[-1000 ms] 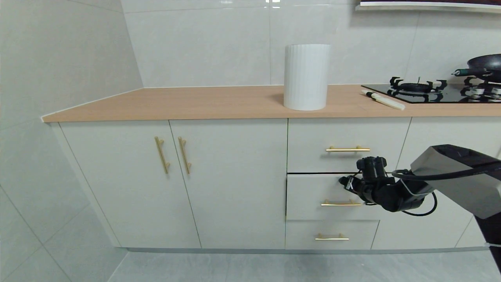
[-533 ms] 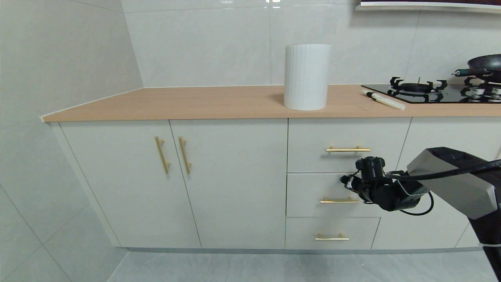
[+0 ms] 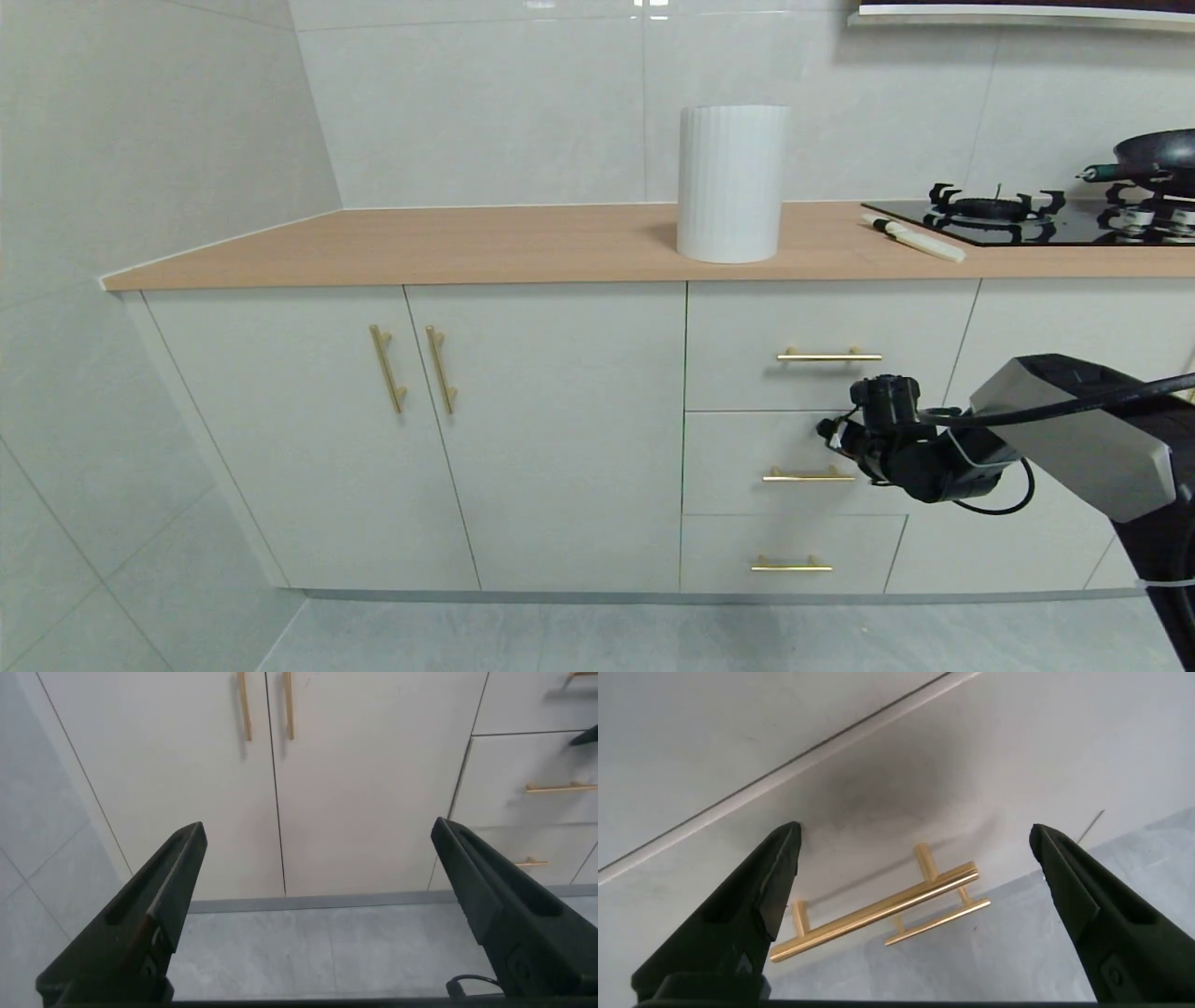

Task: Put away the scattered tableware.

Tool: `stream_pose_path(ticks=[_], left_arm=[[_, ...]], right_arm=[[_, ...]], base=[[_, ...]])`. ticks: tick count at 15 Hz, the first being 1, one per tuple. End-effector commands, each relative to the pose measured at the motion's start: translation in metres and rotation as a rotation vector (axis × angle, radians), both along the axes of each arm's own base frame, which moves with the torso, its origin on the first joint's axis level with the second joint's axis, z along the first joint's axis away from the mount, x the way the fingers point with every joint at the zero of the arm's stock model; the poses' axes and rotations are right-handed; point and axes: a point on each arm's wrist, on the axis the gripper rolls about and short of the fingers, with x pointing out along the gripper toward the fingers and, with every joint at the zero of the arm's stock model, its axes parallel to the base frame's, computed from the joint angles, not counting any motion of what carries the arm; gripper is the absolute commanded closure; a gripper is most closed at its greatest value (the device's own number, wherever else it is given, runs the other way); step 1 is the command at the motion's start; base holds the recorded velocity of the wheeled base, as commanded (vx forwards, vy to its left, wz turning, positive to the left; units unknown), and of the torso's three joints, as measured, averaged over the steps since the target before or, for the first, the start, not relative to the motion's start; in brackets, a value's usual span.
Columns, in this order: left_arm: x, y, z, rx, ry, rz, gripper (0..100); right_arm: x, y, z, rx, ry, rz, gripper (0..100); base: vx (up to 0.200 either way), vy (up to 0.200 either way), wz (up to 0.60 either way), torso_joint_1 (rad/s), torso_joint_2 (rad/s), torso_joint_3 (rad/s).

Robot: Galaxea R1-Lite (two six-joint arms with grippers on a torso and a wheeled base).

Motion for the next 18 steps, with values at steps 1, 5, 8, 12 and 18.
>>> stream_pose_path(ticks=[1, 5, 8, 12, 18], left_arm=[[0.000, 0.000, 0.000, 0.000, 0.000, 0.000, 0], [0.000, 0.000, 0.000, 0.000, 0.000, 0.000, 0], [0.000, 0.000, 0.000, 0.000, 0.000, 0.000, 0], [0.000, 0.000, 0.000, 0.000, 0.000, 0.000, 0], [0.000, 0.000, 0.000, 0.000, 0.000, 0.000, 0]], right_arm=[[-0.006, -0.001, 0.010, -0.006, -0.001, -0.006, 0], [-0.071, -0.001, 0.088, -0.012, -0.037, 0.030, 0], [-0.137, -0.011, 0.161, -0.003, -0.162, 0.024, 0], [-0.259, -0.032, 0.208, -0.145, -0.291, 0.063, 0], [-0.403, -0.067, 0.205, -0.351, -0.463, -0.024, 0]], base=[[0.000, 0.000, 0.00, 0.000, 0.00, 0.000], [0.000, 0.000, 0.00, 0.000, 0.00, 0.000], [0.000, 0.000, 0.00, 0.000, 0.00, 0.000], [0.000, 0.000, 0.00, 0.000, 0.00, 0.000], [0.000, 0.000, 0.00, 0.000, 0.00, 0.000]])
